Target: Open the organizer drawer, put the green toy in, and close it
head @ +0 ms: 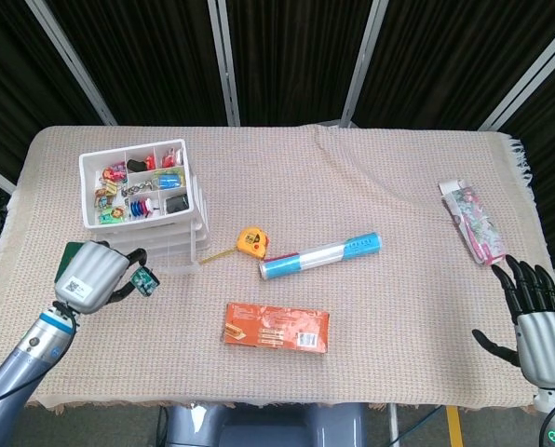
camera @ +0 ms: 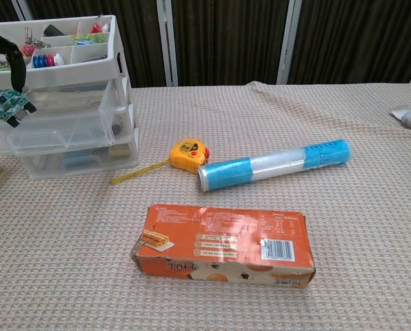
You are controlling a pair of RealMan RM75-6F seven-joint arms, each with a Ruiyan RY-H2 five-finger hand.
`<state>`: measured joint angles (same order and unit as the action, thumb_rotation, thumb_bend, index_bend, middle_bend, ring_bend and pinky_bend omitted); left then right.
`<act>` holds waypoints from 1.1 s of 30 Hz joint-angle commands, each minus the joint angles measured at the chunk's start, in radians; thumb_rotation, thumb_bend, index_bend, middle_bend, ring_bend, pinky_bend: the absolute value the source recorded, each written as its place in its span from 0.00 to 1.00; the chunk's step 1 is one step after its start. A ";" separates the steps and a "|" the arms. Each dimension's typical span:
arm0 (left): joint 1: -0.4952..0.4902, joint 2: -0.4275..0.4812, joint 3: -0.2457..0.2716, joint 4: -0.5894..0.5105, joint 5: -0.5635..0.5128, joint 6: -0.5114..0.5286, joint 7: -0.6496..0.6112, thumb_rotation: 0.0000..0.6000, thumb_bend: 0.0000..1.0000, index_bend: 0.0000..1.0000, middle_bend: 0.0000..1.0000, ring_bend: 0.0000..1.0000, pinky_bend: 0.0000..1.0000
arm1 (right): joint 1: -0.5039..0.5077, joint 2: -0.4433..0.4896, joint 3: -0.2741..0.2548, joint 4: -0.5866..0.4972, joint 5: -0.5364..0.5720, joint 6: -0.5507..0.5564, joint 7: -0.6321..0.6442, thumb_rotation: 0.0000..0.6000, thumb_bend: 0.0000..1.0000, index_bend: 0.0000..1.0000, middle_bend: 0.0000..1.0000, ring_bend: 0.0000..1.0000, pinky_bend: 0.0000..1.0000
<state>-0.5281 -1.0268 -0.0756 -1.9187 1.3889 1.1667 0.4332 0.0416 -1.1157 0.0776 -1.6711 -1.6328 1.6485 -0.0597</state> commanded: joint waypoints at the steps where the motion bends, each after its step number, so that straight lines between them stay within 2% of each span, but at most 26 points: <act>1: -0.023 -0.014 -0.038 0.035 -0.075 -0.036 -0.010 1.00 0.33 0.56 0.86 0.85 0.69 | 0.001 -0.001 0.001 0.001 0.002 -0.002 -0.001 1.00 0.01 0.09 0.00 0.00 0.02; 8: -0.044 -0.018 -0.068 0.059 -0.146 -0.053 0.009 1.00 0.33 0.54 0.86 0.85 0.69 | 0.004 -0.006 -0.002 0.003 0.001 -0.013 -0.010 1.00 0.01 0.09 0.00 0.00 0.02; 13: -0.055 -0.021 -0.070 0.062 -0.171 -0.062 0.044 1.00 0.33 0.39 0.86 0.85 0.69 | 0.003 -0.005 -0.003 0.001 0.001 -0.012 -0.008 1.00 0.00 0.09 0.00 0.00 0.02; 16: -0.055 -0.021 -0.064 0.058 -0.172 -0.063 0.056 1.00 0.33 0.33 0.86 0.84 0.69 | 0.003 -0.004 -0.003 0.002 0.001 -0.012 -0.006 1.00 0.01 0.09 0.00 0.00 0.02; 24: -0.049 -0.014 -0.049 0.051 -0.145 -0.051 0.068 1.00 0.31 0.31 0.82 0.81 0.66 | 0.003 -0.004 -0.005 0.001 0.000 -0.016 -0.004 1.00 0.01 0.09 0.00 0.00 0.02; 28: -0.035 -0.009 -0.034 0.049 -0.094 -0.027 0.059 1.00 0.29 0.31 0.68 0.67 0.53 | 0.003 -0.004 -0.003 0.002 0.003 -0.016 -0.004 1.00 0.01 0.09 0.00 0.00 0.02; 33: 0.014 -0.008 0.024 0.093 0.102 0.073 0.042 1.00 0.31 0.31 0.39 0.42 0.39 | 0.003 -0.005 -0.002 0.003 0.005 -0.017 -0.005 1.00 0.00 0.09 0.00 0.00 0.02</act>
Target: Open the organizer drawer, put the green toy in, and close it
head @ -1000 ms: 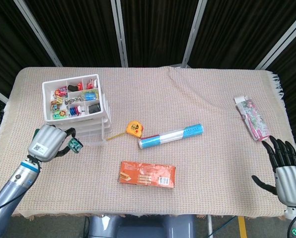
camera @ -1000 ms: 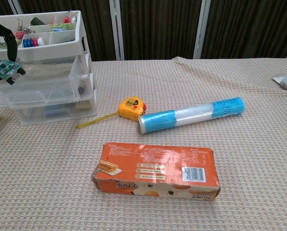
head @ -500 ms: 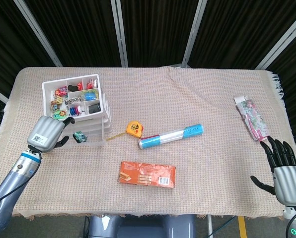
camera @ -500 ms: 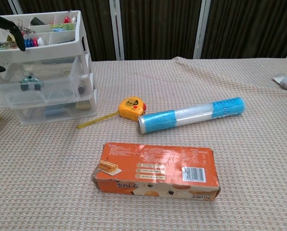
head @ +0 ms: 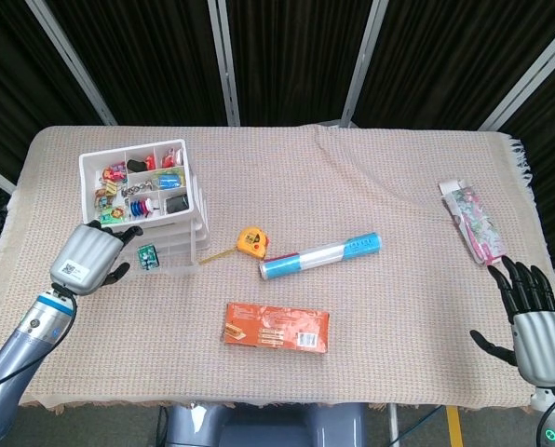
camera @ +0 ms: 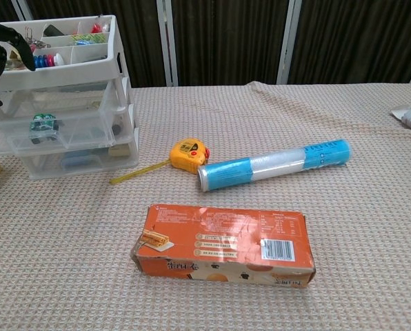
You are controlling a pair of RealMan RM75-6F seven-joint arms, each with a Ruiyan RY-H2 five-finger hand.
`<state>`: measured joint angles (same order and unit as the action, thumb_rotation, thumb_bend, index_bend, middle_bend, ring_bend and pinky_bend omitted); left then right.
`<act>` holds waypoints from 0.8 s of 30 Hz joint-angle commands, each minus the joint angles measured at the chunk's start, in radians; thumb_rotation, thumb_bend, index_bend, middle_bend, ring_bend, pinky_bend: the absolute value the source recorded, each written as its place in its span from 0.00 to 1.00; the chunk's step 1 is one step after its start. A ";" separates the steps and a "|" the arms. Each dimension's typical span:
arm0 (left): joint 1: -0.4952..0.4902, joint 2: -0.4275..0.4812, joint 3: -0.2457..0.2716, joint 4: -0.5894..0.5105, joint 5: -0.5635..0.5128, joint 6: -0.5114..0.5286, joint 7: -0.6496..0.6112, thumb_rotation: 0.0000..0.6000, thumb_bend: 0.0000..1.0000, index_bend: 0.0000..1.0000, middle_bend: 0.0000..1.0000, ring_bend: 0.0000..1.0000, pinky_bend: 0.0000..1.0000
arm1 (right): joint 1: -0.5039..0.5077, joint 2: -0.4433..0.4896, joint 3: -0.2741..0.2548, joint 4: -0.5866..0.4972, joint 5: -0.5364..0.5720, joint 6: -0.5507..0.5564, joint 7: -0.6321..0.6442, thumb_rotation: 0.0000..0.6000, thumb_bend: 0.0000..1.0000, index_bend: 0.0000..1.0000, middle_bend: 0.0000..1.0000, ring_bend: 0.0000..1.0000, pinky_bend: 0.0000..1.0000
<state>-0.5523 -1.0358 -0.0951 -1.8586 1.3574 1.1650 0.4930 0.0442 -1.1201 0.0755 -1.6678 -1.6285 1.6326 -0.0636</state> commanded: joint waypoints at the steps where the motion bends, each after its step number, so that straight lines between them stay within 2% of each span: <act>1: 0.047 -0.001 0.056 0.047 0.176 0.097 -0.027 1.00 0.34 0.31 0.34 0.38 0.37 | 0.000 -0.001 0.000 0.000 0.001 -0.001 -0.004 1.00 0.00 0.09 0.00 0.00 0.02; 3: 0.066 -0.004 0.084 0.090 0.288 0.155 -0.042 1.00 0.44 0.30 0.28 0.32 0.32 | 0.000 -0.002 0.002 -0.001 0.002 0.002 -0.009 1.00 0.01 0.09 0.00 0.00 0.02; 5: 0.081 -0.008 0.108 0.138 0.380 0.201 -0.042 1.00 0.60 0.28 0.20 0.23 0.25 | -0.002 -0.002 0.006 -0.003 0.005 0.008 -0.006 1.00 0.00 0.09 0.00 0.00 0.02; 8: 0.097 -0.006 0.134 0.183 0.458 0.237 -0.018 1.00 0.78 0.25 0.11 0.13 0.18 | -0.004 0.000 0.010 -0.006 0.007 0.015 0.002 1.00 0.00 0.10 0.00 0.00 0.02; 11: 0.111 -0.004 0.149 0.208 0.505 0.261 0.005 1.00 0.89 0.23 0.09 0.11 0.17 | -0.006 0.001 0.011 -0.006 0.003 0.022 0.006 1.00 0.01 0.10 0.00 0.00 0.02; 17: 0.136 0.009 0.189 0.283 0.631 0.294 0.100 1.00 0.92 0.22 0.08 0.09 0.17 | -0.012 0.004 0.013 -0.009 -0.010 0.043 0.016 1.00 0.00 0.10 0.00 0.00 0.02; 24: 0.158 -0.031 0.233 0.392 0.763 0.299 0.205 1.00 0.92 0.22 0.06 0.08 0.17 | -0.013 0.006 0.016 -0.013 -0.008 0.045 0.021 1.00 0.00 0.10 0.00 0.00 0.02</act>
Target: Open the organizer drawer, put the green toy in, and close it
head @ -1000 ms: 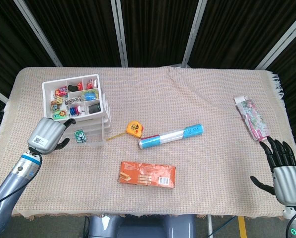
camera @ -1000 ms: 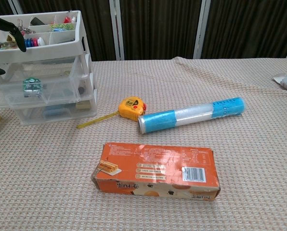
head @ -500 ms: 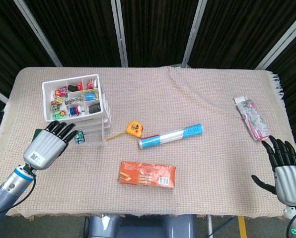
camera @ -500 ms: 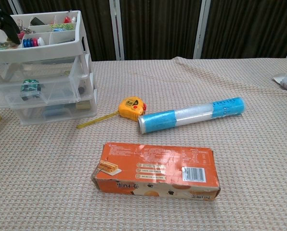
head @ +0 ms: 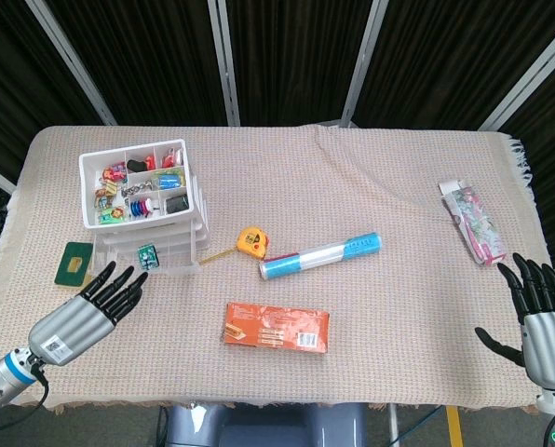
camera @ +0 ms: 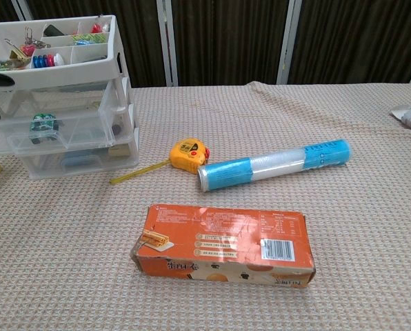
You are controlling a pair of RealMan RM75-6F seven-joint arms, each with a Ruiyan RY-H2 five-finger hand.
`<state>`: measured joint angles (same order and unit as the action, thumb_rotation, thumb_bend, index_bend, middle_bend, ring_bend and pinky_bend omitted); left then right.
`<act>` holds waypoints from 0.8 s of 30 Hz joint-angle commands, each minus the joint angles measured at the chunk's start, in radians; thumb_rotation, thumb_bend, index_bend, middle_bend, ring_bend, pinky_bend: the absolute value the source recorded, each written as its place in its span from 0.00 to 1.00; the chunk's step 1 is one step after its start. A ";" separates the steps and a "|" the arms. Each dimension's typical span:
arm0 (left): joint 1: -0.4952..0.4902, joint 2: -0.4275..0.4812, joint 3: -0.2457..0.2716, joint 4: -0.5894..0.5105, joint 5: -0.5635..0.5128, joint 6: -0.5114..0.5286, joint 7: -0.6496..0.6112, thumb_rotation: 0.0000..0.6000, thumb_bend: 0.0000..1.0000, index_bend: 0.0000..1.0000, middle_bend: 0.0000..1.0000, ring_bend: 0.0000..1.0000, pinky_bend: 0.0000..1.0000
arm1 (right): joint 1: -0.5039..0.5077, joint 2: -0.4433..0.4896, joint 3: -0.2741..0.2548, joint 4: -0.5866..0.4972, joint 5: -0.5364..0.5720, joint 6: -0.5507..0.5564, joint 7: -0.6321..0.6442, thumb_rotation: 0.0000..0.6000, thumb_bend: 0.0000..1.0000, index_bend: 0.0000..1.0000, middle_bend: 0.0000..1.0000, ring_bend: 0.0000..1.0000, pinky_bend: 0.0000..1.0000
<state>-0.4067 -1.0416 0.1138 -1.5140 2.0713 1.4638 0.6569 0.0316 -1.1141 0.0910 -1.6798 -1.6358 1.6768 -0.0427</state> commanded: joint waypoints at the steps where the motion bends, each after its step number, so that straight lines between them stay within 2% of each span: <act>1: 0.013 -0.030 0.026 0.055 0.056 -0.004 0.048 1.00 0.92 0.22 0.06 0.08 0.17 | 0.000 0.000 0.000 -0.001 -0.001 0.001 -0.001 1.00 0.00 0.10 0.00 0.00 0.02; 6: 0.006 -0.079 0.023 0.122 0.095 -0.052 0.132 1.00 0.92 0.23 0.06 0.07 0.16 | 0.000 0.000 0.000 -0.003 0.000 -0.003 -0.002 1.00 0.01 0.10 0.00 0.00 0.02; 14: -0.011 -0.111 -0.015 0.164 0.075 -0.129 0.223 1.00 0.92 0.25 0.06 0.07 0.16 | 0.000 0.002 0.002 -0.003 0.005 -0.006 0.003 1.00 0.01 0.10 0.00 0.00 0.02; 24: -0.026 -0.140 -0.037 0.216 0.050 -0.194 0.282 1.00 0.92 0.25 0.07 0.07 0.16 | 0.000 0.001 0.000 -0.003 0.002 -0.007 0.001 1.00 0.01 0.10 0.00 0.00 0.02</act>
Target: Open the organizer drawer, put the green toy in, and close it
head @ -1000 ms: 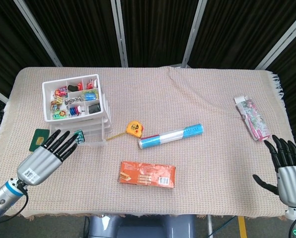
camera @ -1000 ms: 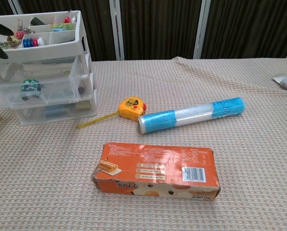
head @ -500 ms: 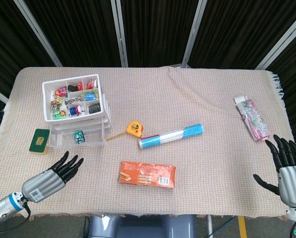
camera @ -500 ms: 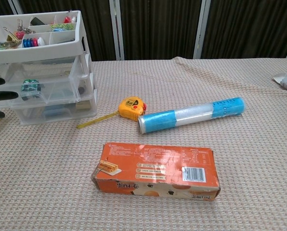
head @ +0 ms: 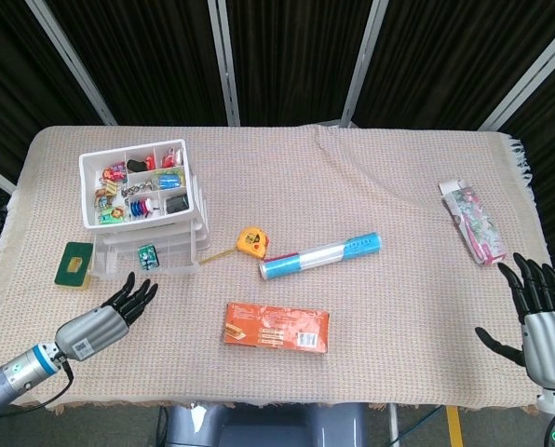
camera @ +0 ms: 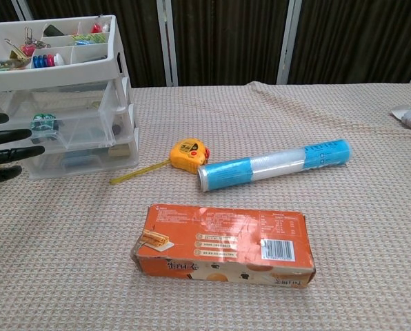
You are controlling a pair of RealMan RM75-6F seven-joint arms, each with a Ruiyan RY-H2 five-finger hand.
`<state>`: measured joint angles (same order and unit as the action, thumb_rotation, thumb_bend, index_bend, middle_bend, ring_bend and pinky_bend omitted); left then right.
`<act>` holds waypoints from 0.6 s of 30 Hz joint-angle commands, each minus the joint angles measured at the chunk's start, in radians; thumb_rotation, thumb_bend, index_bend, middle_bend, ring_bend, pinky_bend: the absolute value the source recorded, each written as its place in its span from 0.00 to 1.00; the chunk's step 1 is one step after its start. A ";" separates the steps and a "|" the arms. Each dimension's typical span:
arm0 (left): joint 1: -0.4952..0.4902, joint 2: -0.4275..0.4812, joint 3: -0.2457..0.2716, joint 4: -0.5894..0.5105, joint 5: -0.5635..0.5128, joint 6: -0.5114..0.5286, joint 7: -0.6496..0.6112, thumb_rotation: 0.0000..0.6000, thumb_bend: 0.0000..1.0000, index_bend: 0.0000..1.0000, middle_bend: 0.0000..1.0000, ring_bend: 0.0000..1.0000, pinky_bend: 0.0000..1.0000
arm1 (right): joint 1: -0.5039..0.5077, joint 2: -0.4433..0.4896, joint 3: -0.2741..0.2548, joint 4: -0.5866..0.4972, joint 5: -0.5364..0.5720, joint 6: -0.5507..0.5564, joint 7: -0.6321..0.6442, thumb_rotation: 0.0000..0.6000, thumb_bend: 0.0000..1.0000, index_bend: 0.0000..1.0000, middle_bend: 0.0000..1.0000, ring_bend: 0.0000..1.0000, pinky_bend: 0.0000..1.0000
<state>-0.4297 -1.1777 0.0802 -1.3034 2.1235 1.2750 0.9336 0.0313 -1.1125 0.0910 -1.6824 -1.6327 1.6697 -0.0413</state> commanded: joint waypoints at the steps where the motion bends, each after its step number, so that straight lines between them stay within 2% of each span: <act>1: -0.005 -0.007 -0.004 0.011 -0.003 -0.008 0.007 1.00 0.92 0.26 0.07 0.07 0.16 | 0.000 -0.001 0.000 0.000 -0.001 0.000 -0.002 1.00 0.01 0.10 0.00 0.00 0.02; 9: -0.011 -0.019 -0.006 0.033 -0.008 -0.021 0.018 1.00 0.92 0.26 0.08 0.08 0.15 | 0.001 -0.004 -0.002 0.001 -0.001 -0.004 -0.009 1.00 0.01 0.10 0.00 0.00 0.02; 18: -0.025 -0.020 0.009 0.024 0.050 0.015 0.035 1.00 0.92 0.26 0.08 0.08 0.14 | 0.001 -0.007 -0.004 -0.001 -0.005 -0.008 -0.017 1.00 0.00 0.10 0.00 0.00 0.02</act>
<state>-0.4512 -1.1992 0.0866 -1.2746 2.1687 1.2902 0.9641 0.0328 -1.1189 0.0867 -1.6830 -1.6372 1.6614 -0.0579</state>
